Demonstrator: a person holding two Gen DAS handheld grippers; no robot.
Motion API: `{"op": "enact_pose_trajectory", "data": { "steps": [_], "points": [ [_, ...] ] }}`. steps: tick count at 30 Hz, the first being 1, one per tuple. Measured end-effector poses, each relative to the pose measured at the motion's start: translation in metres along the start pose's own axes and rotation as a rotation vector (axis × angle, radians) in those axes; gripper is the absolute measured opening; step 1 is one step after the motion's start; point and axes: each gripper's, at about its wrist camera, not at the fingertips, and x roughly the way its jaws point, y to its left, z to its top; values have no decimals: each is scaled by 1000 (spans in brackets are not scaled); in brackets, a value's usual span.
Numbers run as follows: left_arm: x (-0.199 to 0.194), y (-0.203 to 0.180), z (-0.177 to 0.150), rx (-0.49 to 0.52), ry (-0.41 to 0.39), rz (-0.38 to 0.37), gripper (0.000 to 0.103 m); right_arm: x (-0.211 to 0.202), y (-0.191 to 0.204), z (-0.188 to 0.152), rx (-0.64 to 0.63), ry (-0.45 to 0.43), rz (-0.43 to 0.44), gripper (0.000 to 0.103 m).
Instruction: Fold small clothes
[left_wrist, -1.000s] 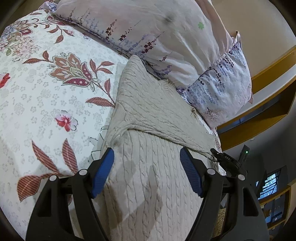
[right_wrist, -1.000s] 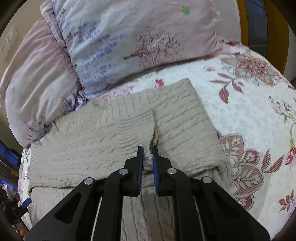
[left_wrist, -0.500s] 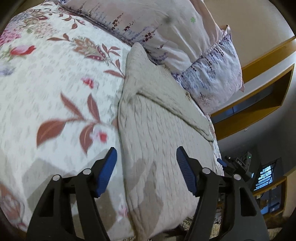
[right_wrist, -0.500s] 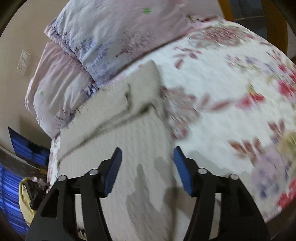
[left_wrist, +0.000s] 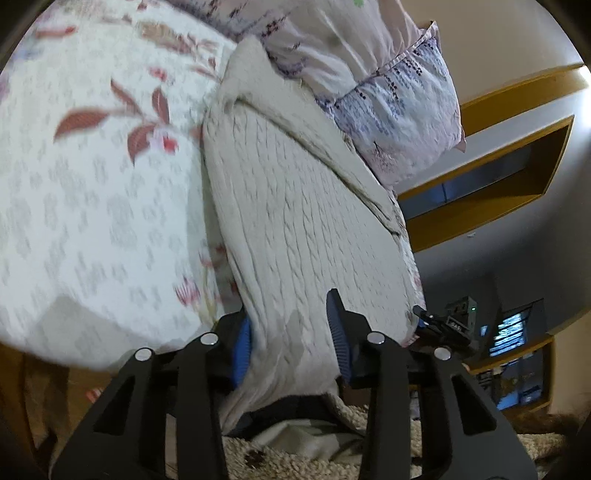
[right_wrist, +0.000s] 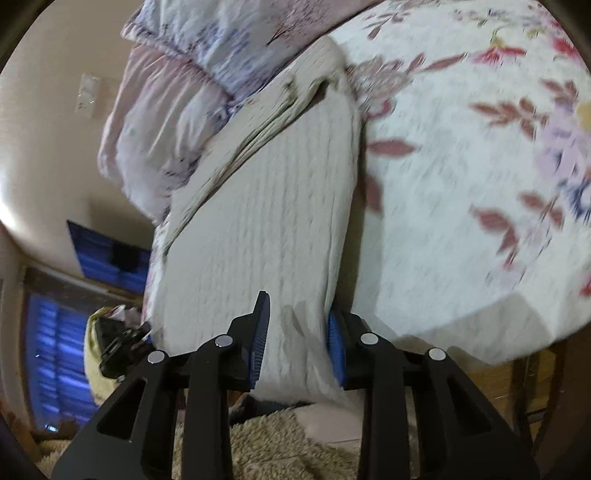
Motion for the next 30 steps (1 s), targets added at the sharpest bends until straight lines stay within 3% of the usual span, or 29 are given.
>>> {"op": "enact_pose_trajectory", "data": {
  "steps": [8, 11, 13, 19, 30],
  "points": [
    [3, -8, -14, 34, 71, -9, 30, -2, 17, -21, -69, 56, -5, 30],
    [7, -21, -15, 122, 119, 55, 20, 2, 29, -22, -120, 86, -68, 18],
    [11, -28, -15, 165, 146, 96, 8, 1, 34, -20, -142, 77, -95, 10],
    [-4, -39, 5, 208, 50, 118, 7, -17, 66, -6, -248, -70, -81, 8],
    [-25, -64, 62, 276, -139, 216, 6, -31, 98, 31, -372, -359, -234, 8]
  ]
}}
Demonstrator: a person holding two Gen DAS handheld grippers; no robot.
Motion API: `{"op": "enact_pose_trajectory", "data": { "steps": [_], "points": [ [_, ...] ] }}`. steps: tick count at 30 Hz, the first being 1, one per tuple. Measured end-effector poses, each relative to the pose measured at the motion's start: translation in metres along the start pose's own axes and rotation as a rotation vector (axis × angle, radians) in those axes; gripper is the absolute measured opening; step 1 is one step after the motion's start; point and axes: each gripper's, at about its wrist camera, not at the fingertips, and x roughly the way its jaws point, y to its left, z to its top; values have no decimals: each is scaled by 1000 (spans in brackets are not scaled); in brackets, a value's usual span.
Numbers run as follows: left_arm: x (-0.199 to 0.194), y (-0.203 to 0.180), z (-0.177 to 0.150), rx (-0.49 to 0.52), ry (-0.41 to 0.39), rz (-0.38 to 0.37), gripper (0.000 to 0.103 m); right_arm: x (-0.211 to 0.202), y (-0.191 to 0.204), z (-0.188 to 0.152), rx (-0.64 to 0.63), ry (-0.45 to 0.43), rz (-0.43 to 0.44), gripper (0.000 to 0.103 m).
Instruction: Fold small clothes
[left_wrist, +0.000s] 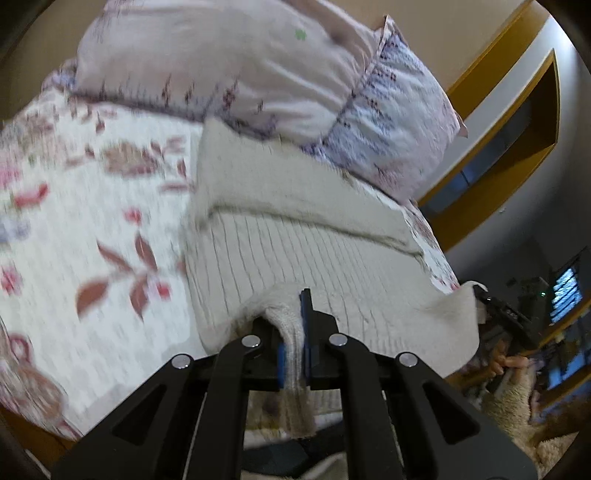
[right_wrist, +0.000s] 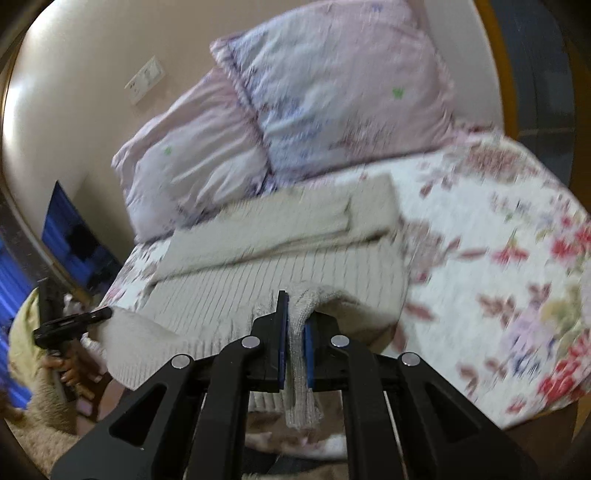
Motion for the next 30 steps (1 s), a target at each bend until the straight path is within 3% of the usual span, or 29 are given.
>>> {"op": "enact_pose_trajectory", "data": {
  "steps": [6, 11, 19, 24, 30],
  "points": [
    [0, -5, 42, 15, -79, 55, 6, 10, -1, 30, -16, -78, -32, 7],
    [14, -21, 79, 97, -129, 130, 6, 31, -2, 57, -30, -111, -65, 7],
    [44, -23, 141, 103, -167, 159, 6, 72, -15, 96, 21, -152, -81, 7],
    [78, -4, 160, 50, -134, 171, 6, 112, -32, 107, 76, -117, -93, 7],
    [134, 38, 158, -57, -6, 181, 6, 179, -65, 96, 163, 56, -152, 7]
  ]
}}
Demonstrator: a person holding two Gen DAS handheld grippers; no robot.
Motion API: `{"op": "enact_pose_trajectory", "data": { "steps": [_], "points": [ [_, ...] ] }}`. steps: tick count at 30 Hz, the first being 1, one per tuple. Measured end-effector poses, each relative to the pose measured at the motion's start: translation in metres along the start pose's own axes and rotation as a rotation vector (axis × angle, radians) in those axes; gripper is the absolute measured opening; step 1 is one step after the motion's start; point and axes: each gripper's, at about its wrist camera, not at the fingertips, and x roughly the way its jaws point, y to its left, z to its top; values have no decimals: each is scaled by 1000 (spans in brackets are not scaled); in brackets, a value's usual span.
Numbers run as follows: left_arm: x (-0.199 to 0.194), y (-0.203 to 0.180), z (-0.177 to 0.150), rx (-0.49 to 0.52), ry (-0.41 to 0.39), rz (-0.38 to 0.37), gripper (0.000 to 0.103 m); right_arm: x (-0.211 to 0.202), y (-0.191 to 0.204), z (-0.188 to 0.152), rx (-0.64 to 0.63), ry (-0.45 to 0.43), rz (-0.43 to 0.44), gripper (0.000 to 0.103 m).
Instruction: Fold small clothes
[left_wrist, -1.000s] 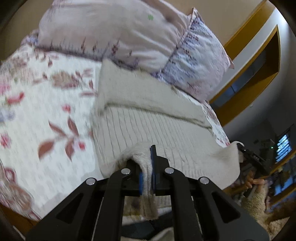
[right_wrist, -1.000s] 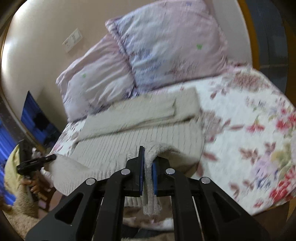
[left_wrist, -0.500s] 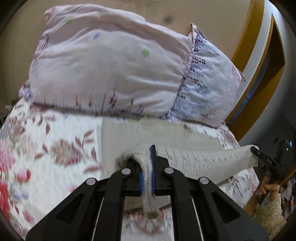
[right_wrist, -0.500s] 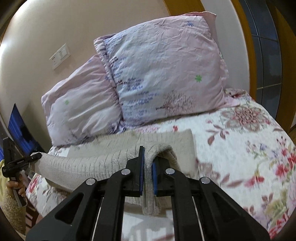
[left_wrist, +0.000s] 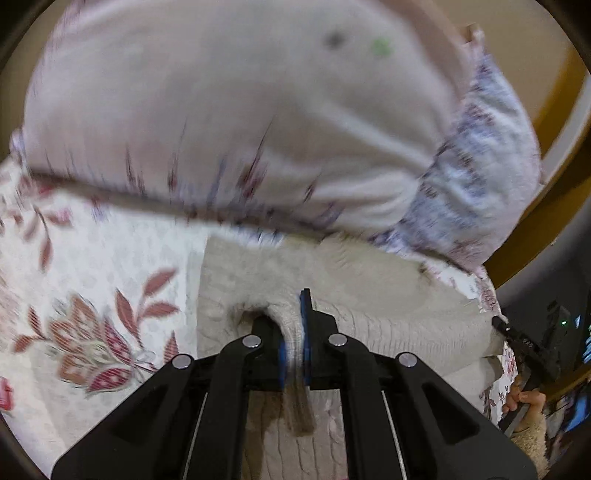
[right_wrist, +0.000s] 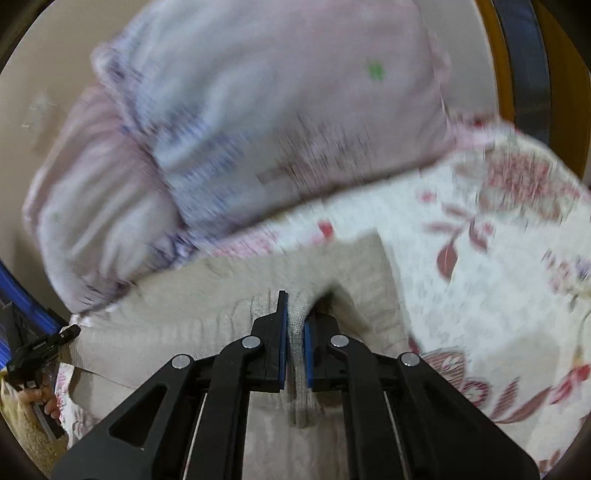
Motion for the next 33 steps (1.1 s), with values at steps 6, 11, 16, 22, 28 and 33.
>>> {"op": "enact_pose_trajectory", "data": {
  "steps": [6, 11, 16, 22, 28, 33],
  "points": [
    [14, 22, -6, -113, 66, -93, 16, 5, -5, -1, 36, 53, 35, 14],
    [5, 21, -10, -138, 58, -139, 41, -1, -6, -3, 47, 84, 80, 27],
    [8, 18, -12, -143, 83, -168, 24, -2, -1, -10, 23, 111, 105, 10],
    [15, 16, -5, -165, 82, -186, 8, -8, -2, 5, 75, 37, 142, 10],
    [25, 40, 15, -357, 7, -281, 12, 12, -23, 26, 242, -5, 189, 12],
    [25, 44, 18, -411, -40, -273, 56, 27, -25, 30, 276, -7, 163, 53]
  ]
}}
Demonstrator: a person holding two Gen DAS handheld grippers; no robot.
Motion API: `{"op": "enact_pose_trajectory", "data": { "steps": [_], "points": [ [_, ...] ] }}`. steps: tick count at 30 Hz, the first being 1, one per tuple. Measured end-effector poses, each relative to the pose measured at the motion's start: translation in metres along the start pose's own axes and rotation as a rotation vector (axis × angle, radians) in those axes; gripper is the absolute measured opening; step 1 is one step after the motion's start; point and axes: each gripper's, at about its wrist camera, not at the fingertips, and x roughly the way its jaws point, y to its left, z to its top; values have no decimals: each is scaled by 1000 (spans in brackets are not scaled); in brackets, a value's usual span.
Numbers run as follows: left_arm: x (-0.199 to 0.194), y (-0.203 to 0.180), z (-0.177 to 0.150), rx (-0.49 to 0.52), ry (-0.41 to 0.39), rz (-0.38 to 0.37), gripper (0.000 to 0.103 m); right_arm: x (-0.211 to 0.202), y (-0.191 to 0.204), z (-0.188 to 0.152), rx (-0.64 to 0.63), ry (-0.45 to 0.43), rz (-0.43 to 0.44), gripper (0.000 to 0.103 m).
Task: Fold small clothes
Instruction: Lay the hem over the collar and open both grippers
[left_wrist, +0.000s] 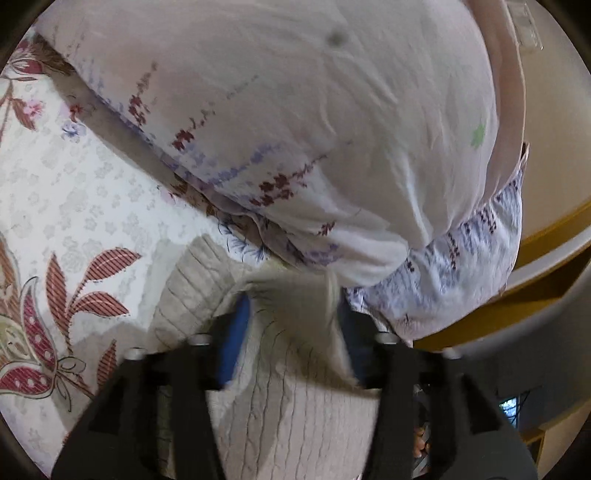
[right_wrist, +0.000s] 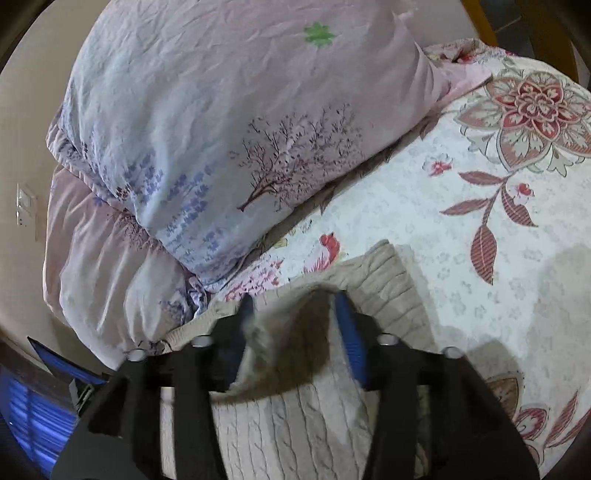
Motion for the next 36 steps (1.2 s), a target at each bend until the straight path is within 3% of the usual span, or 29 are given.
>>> {"op": "enact_pose_trajectory", "data": {
  "steps": [2, 7, 9, 13, 17, 22, 24, 25, 26, 28, 30, 36],
  "points": [
    [-8, -3, 1, 20, -15, -5, 61, -5, 4, 0, -24, -15, 1, 63],
    [-30, -13, -3, 120, -47, 46, 61, -29, 12, -5, -122, -60, -46, 63],
    [-36, -15, -8, 168, -53, 88, 61, -37, 12, -8, -159, -58, -77, 62],
    [-44, -20, -26, 269, -56, 177, 60, -44, 6, -19, -202, -28, -113, 51],
    [-47, -16, -42, 336, -38, 217, 59, -45, -1, -30, -228, 6, -151, 48],
    [-35, -10, -55, 359, 16, 262, 49, -38, -5, -39, -266, 45, -220, 47],
    [-30, -7, -59, 365, 34, 282, 43, -33, -8, -42, -277, 69, -243, 39],
    [-28, -5, -61, 369, 42, 293, 35, -30, -8, -44, -286, 83, -252, 25],
    [-26, -4, -62, 374, 47, 303, 32, -29, -8, -46, -302, 86, -261, 19],
    [-26, -3, -63, 382, 45, 316, 21, -32, -6, -47, -319, 75, -255, 11],
    [-27, -1, -62, 374, 62, 305, 9, -37, -5, -46, -309, 65, -240, 10],
    [-36, 1, -63, 364, 67, 286, 8, -54, 3, -50, -306, 26, -215, 9]
  ]
}}
